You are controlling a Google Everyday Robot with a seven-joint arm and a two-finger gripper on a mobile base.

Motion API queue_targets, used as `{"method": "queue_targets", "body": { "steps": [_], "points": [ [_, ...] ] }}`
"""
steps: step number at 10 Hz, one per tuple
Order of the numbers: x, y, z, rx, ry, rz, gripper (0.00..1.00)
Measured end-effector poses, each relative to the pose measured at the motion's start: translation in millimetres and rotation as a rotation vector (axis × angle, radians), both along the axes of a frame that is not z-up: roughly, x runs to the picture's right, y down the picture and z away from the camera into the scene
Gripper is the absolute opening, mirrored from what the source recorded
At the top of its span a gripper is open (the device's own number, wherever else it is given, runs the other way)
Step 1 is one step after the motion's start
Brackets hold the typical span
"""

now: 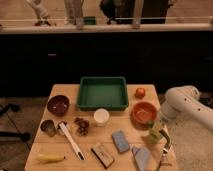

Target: Place pepper in plastic cup

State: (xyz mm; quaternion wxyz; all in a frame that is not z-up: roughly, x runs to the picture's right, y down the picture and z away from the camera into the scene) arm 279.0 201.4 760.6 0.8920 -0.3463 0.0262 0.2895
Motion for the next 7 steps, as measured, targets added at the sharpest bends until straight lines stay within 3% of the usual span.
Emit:
{"method": "queue_targets", "body": {
  "steps": [2, 7],
  "points": [
    [0.0, 0.0, 0.0, 0.0, 0.0, 0.0, 0.05],
    [-0.1, 0.0, 0.3, 0.001, 0.0, 0.0, 0.57]
  ]
}}
